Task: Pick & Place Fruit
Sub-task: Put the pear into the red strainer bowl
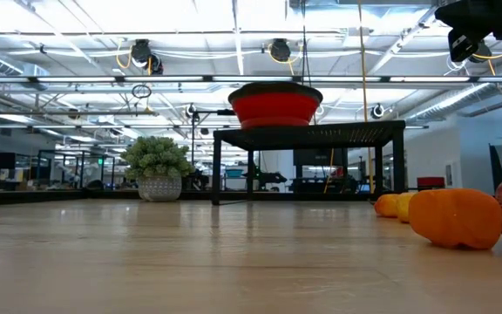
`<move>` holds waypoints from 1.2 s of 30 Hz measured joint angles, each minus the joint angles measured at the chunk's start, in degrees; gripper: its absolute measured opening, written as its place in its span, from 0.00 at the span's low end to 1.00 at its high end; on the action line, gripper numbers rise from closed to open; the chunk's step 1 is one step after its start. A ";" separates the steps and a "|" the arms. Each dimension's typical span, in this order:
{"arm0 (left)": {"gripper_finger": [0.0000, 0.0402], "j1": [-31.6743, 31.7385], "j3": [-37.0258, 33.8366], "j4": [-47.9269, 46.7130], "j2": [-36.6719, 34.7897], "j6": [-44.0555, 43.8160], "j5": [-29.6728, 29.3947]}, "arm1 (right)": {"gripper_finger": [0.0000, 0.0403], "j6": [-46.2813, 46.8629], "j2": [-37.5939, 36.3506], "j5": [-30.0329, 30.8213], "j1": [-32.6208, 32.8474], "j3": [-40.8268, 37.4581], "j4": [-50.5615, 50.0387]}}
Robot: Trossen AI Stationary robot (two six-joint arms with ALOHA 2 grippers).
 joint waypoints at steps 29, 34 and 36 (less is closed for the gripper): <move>0.23 31.43 0.00 -4.83 0.49 20.69 -0.21 | 0.00 0.00 0.00 0.02 0.00 0.00 -0.02; 0.23 34.35 0.02 -4.95 1.35 20.93 2.67 | 0.00 0.00 0.00 0.04 0.00 0.00 -0.02; 0.23 35.18 0.02 -5.68 1.51 20.99 2.84 | 0.00 0.00 -0.02 0.07 0.00 0.00 0.01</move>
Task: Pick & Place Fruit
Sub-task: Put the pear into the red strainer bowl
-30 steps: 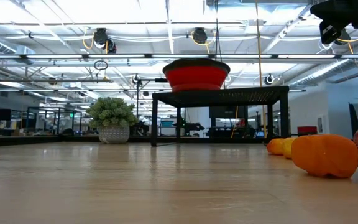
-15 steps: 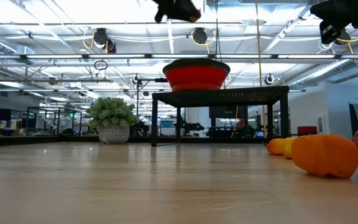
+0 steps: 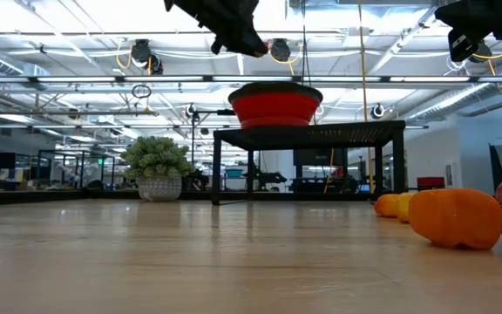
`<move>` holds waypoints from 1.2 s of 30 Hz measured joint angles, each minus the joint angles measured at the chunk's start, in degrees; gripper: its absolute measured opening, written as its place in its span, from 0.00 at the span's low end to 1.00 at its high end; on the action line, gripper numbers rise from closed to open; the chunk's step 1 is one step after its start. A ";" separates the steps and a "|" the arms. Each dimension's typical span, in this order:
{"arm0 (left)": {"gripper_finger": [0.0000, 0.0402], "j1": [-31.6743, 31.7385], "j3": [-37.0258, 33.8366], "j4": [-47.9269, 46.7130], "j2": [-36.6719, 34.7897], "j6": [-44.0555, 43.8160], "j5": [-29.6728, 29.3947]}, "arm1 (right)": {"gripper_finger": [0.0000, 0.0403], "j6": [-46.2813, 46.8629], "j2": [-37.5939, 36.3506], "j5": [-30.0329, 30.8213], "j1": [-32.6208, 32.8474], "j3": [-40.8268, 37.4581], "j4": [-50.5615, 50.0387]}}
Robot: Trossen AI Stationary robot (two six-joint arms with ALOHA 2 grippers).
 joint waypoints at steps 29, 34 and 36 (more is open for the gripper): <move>0.23 0.83 0.00 -10.05 5.57 2.91 1.79 | 0.00 0.04 0.00 0.20 0.00 -0.02 0.00; 0.23 0.83 0.01 -13.71 5.36 2.13 1.93 | 0.00 0.02 0.00 0.20 0.00 -0.02 0.00; 0.23 0.83 0.82 -14.77 5.23 1.76 2.72 | 0.00 0.02 0.00 0.20 0.00 -0.02 0.00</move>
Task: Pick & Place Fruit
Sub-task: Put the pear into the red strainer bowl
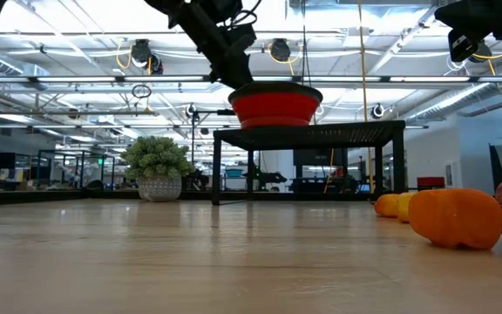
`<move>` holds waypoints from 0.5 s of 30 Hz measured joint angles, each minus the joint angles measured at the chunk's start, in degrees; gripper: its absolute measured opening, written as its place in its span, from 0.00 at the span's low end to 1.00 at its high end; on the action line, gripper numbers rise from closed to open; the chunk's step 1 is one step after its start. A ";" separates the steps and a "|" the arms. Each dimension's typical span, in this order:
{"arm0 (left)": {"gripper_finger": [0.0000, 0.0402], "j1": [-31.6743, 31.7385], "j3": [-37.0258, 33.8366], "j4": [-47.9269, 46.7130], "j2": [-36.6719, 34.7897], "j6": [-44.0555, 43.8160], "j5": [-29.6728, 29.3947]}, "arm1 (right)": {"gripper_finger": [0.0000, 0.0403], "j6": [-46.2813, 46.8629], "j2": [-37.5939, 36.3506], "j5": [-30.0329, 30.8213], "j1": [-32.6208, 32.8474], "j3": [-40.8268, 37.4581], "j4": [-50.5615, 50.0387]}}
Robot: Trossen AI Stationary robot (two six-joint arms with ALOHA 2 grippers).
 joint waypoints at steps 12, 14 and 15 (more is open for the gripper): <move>0.23 -0.35 4.64 -6.98 0.14 -0.41 0.12 | 0.00 0.08 0.00 -0.13 0.00 0.00 0.00; 0.23 -0.39 4.64 -7.81 0.33 -0.89 0.85 | 0.00 0.12 0.00 -0.15 0.00 0.00 -0.01; 0.23 -0.44 4.64 -8.11 0.37 -1.16 1.33 | 0.00 0.14 0.00 -0.15 0.00 0.00 -0.01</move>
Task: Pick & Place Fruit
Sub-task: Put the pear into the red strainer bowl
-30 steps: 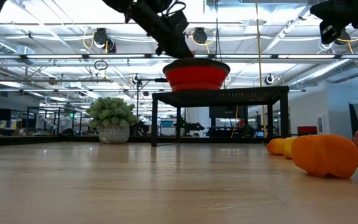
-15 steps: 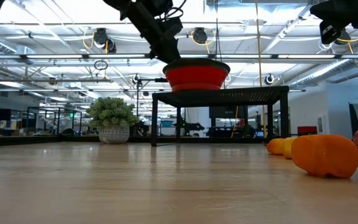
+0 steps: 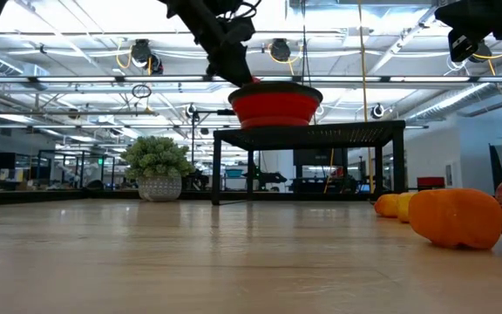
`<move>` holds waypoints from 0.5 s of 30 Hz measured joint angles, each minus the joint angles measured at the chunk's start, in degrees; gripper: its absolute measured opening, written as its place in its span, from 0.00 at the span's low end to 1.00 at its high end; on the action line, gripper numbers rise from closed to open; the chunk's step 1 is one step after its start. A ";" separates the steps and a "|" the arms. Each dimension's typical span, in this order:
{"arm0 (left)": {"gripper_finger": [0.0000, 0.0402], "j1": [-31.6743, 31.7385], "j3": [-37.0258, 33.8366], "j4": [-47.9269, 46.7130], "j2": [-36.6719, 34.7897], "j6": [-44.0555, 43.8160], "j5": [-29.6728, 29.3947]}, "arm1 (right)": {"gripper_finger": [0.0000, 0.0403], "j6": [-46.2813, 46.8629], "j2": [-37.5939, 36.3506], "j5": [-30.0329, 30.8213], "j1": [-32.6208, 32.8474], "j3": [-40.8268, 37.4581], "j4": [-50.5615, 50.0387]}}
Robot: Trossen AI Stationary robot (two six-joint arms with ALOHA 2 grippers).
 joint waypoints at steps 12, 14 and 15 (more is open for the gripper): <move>0.23 -0.68 -0.04 0.88 3.56 -0.80 -1.42 | 0.00 0.03 0.02 -0.05 0.00 0.00 -0.01; 0.23 -0.70 -0.04 1.12 3.49 -1.01 -1.68 | 0.00 0.03 0.02 -0.02 0.00 0.00 0.01; 0.23 -0.66 -0.04 1.16 3.49 -1.00 -1.78 | 0.00 0.03 0.02 -0.04 0.00 0.00 -0.01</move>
